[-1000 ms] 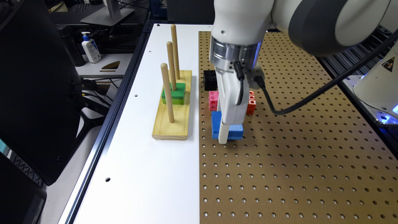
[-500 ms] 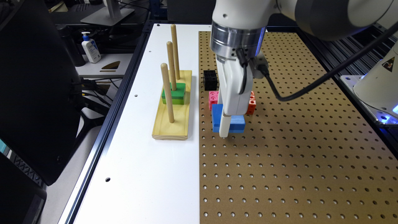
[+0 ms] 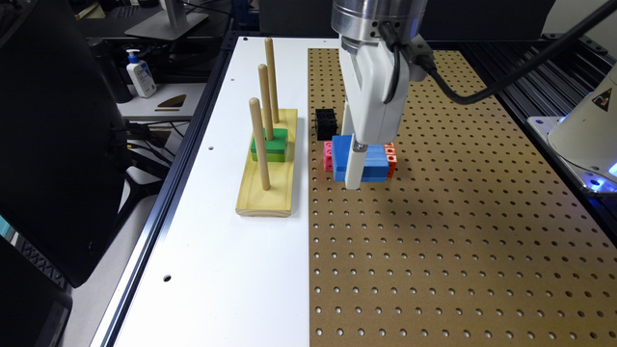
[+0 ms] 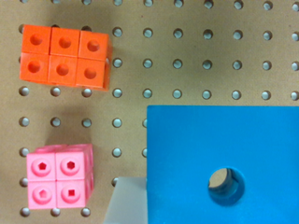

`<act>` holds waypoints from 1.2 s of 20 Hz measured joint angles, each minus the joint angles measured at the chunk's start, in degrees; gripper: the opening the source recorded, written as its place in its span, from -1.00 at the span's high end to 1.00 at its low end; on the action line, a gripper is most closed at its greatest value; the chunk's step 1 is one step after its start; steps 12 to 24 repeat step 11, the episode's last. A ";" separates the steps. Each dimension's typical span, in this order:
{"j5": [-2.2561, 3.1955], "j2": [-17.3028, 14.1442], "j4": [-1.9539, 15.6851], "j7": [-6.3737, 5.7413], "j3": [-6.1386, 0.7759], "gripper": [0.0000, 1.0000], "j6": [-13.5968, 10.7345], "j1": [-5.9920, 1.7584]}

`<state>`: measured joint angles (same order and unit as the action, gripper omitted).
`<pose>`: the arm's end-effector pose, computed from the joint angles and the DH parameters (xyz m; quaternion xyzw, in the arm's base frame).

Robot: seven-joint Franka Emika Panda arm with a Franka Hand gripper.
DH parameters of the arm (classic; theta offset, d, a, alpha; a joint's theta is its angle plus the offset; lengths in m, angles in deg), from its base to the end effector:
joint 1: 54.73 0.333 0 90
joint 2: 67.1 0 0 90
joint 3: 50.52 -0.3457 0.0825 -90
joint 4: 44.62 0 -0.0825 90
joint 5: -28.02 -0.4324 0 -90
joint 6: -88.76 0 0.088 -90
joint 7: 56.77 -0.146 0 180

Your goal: Pick up blue block.

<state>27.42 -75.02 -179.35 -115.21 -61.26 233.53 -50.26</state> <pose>0.5311 0.1463 0.2291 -0.9274 0.3732 -0.0062 0.0245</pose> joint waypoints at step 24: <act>-0.25 8.07 0.09 -0.12 -0.30 1.00 -7.19 0.00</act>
